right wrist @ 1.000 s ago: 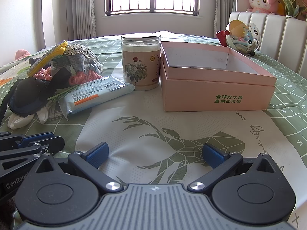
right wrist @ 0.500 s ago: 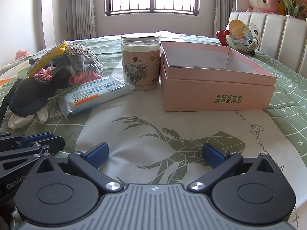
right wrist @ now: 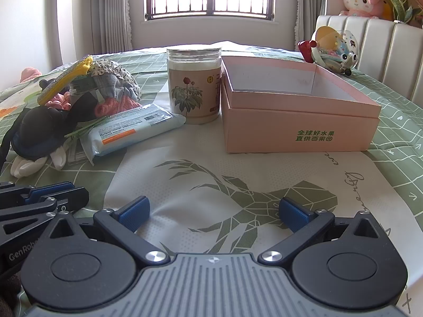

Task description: Organize soft objects

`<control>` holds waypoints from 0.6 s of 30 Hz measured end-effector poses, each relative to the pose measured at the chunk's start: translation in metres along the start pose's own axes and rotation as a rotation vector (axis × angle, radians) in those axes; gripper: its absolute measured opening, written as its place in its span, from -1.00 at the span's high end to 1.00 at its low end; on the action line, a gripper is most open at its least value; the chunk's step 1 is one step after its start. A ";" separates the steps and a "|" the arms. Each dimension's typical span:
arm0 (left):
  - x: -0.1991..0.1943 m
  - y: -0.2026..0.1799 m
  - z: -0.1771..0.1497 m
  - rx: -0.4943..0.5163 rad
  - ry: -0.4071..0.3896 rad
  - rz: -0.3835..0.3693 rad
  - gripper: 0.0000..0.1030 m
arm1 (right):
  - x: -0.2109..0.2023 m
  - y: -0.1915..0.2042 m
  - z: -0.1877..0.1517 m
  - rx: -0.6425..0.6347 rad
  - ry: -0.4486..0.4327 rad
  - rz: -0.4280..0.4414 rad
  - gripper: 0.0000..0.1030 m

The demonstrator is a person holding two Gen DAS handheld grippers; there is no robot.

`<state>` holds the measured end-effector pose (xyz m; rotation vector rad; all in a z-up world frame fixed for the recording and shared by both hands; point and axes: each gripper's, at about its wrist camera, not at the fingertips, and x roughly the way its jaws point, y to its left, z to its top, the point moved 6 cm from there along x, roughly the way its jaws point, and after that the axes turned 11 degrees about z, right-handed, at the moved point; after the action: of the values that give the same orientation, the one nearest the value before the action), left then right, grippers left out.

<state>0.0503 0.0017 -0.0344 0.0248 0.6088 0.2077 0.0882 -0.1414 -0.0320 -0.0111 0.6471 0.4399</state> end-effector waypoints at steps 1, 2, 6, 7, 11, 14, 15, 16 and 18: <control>0.000 0.000 0.000 0.000 0.000 0.000 0.68 | 0.000 0.000 0.000 0.000 0.000 0.000 -1.00; 0.000 0.000 0.000 0.000 0.000 0.000 0.68 | 0.000 0.000 0.000 0.000 0.000 0.000 -1.00; 0.000 0.001 0.000 -0.004 0.001 -0.003 0.68 | 0.000 0.000 0.000 0.000 0.000 0.000 -1.00; 0.001 0.001 0.000 -0.005 0.002 -0.003 0.68 | 0.000 0.000 0.000 0.000 0.000 0.000 -1.00; 0.001 0.001 0.001 -0.008 0.005 -0.005 0.68 | 0.000 0.000 0.000 0.001 0.002 0.000 -1.00; 0.000 0.002 0.001 -0.015 0.009 -0.007 0.68 | 0.002 -0.003 0.001 0.012 0.038 0.018 -1.00; 0.000 0.003 0.002 -0.026 0.012 -0.014 0.68 | 0.002 -0.004 0.002 0.013 0.056 0.027 -1.00; 0.000 0.005 0.002 -0.040 0.016 -0.024 0.68 | 0.003 -0.005 0.003 0.009 0.079 0.035 -1.00; -0.001 0.011 0.004 -0.077 0.031 -0.055 0.69 | 0.004 -0.006 0.005 0.002 0.121 0.044 -1.00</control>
<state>0.0495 0.0122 -0.0299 -0.0696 0.6314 0.1784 0.0964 -0.1442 -0.0313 -0.0215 0.7675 0.4836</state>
